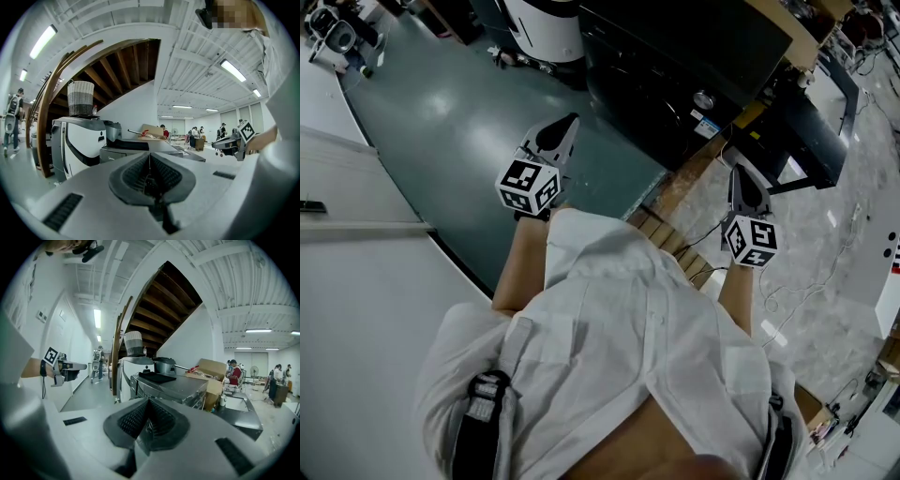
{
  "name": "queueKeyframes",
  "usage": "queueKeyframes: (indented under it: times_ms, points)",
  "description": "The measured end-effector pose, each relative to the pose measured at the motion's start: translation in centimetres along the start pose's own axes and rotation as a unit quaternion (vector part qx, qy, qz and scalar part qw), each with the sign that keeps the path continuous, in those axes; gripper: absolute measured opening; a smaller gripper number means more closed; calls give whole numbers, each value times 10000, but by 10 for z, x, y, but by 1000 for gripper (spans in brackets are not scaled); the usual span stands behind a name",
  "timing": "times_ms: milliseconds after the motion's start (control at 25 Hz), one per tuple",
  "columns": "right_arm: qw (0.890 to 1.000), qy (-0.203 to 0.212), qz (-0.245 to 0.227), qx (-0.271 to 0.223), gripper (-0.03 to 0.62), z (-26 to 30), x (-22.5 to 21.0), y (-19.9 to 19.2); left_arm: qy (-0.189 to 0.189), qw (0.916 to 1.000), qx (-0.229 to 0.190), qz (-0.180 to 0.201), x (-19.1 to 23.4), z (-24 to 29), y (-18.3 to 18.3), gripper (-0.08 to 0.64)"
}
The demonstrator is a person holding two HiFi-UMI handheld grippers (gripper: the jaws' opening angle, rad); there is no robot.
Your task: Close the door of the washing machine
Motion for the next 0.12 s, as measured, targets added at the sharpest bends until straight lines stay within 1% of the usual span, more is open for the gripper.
queueKeyframes:
  times_ms: [120]
  points:
    - [10000, 14, -5, 21, 26, 2, 0, -2, -2, 10000, 20, -37, 0, 2, -3, 14]
Point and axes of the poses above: the fingertips, and each gripper's own axes: z forward along the fingers, x to its left, y out of its top, the point moved 2 cm from there along -z, backward along the fingers, and after that the axes turned 10 degrees about -x, right-handed, at the moved point
